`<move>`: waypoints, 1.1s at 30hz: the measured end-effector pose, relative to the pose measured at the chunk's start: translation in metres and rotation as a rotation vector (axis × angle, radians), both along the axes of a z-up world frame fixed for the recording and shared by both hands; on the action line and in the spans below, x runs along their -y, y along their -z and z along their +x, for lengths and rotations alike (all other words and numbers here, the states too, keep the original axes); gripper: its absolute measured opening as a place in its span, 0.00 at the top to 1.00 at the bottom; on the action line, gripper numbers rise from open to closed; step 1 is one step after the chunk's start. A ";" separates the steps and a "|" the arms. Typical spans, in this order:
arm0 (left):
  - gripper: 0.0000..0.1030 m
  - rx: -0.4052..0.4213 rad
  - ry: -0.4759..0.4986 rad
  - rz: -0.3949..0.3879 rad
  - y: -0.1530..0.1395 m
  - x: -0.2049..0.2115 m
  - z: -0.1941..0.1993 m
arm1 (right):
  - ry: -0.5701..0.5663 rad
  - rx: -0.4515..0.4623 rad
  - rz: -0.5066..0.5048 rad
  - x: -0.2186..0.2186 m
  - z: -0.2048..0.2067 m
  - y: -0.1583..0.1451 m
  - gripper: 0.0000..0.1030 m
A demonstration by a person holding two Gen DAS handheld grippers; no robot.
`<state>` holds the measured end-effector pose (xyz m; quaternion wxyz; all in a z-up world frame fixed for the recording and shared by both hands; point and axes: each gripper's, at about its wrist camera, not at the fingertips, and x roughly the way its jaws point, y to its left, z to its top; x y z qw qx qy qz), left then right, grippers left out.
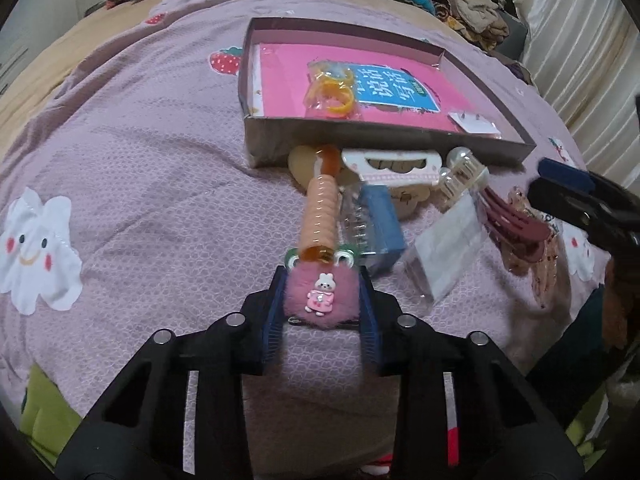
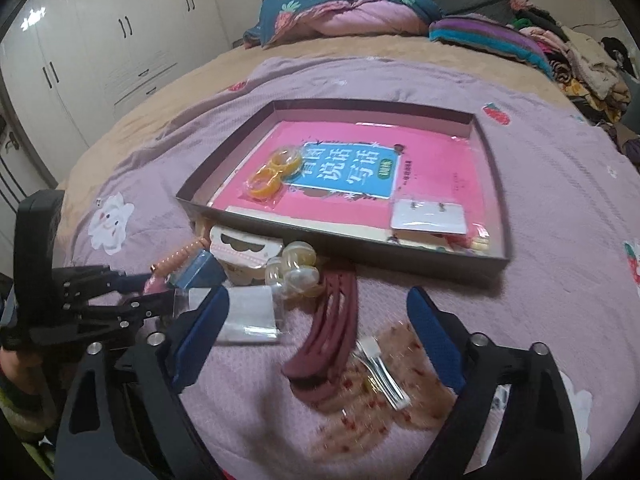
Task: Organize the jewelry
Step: 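Grasp the pink fuzzy frog clip with the left tool while the right tool grasps the clear pearl clip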
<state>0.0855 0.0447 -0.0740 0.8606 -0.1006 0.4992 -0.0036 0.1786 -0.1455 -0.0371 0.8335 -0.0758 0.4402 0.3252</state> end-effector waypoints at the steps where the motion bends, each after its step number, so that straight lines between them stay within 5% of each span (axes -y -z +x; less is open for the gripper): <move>1: 0.76 0.001 -0.002 -0.007 0.000 -0.001 0.000 | -0.003 -0.007 -0.003 -0.003 0.002 0.002 0.21; 14: 0.77 0.020 -0.048 -0.039 -0.009 -0.026 -0.017 | -0.052 -0.116 -0.008 -0.035 0.022 0.034 0.64; 33: 0.77 0.070 -0.126 -0.044 -0.036 -0.058 -0.030 | 0.049 -0.060 0.111 0.018 0.010 0.005 0.64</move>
